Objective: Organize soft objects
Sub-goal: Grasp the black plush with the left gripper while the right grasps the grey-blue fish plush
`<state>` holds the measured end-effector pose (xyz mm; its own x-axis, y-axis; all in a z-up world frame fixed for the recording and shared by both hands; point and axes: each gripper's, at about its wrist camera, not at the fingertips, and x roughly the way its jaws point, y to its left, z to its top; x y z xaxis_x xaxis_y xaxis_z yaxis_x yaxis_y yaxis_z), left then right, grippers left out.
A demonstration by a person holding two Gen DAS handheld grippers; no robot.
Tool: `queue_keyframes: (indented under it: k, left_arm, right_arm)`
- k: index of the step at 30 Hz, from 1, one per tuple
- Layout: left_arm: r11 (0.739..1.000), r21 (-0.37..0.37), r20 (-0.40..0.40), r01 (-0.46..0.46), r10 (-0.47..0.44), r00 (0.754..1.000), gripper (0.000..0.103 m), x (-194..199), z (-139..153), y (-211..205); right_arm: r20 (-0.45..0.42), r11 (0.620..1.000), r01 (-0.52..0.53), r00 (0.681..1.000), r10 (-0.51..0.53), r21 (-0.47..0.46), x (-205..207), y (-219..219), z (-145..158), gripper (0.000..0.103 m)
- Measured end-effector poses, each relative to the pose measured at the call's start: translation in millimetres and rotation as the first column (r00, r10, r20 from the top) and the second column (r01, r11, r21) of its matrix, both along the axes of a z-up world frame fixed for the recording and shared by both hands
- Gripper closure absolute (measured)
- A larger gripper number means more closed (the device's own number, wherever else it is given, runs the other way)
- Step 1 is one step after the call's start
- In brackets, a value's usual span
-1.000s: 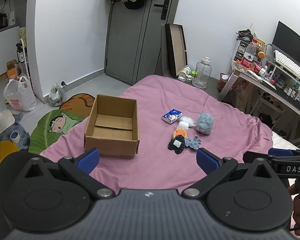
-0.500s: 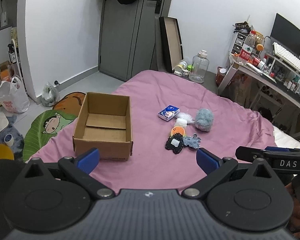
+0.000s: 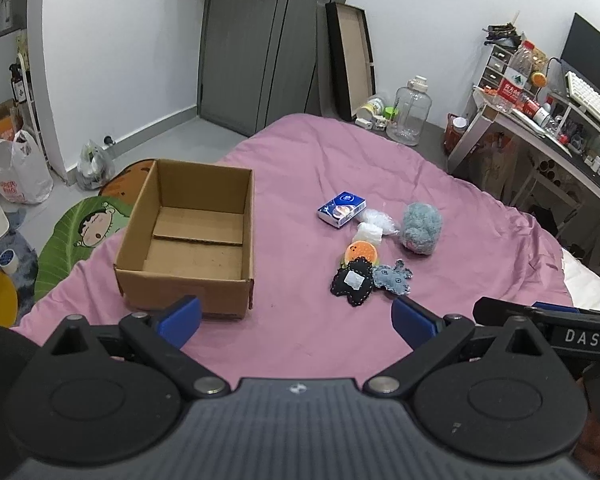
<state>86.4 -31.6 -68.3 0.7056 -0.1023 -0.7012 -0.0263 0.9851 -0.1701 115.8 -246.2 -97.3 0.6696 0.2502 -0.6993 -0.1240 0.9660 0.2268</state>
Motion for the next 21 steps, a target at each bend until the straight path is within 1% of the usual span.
queue_keyframes:
  k: [8, 14, 17, 21]
  left_arm:
    - [1.0, -0.001, -0.026, -0.011, 0.011, 1.0, 0.003, 28.9, -12.6, -8.0]
    - [1.0, -0.01, -0.033, -0.01, 0.01, 0.999, 0.004, 49.8, -21.2, -15.0]
    - [1.0, -0.015, -0.041, -0.005, 0.004, 0.999, 0.006, 61.1, -26.5, -18.9]
    - [1.0, -0.02, -0.056, 0.008, -0.009, 0.998, 0.009, 75.2, -34.9, -26.2]
  right_arm:
    - [-0.027, 0.999, 0.015, 1.0, -0.014, 0.047, 27.1, -11.9, -12.7, 0.0]
    - [-0.062, 0.997, 0.027, 0.998, -0.022, 0.077, 55.2, -16.8, -26.3, 0.0]
    - [-0.083, 0.994, 0.041, 0.996, -0.032, 0.106, 69.4, -21.2, -34.6, 0.0]
    - [-0.12, 0.981, 0.075, 0.991, -0.054, 0.178, 88.2, -31.0, -47.9, 0.001]
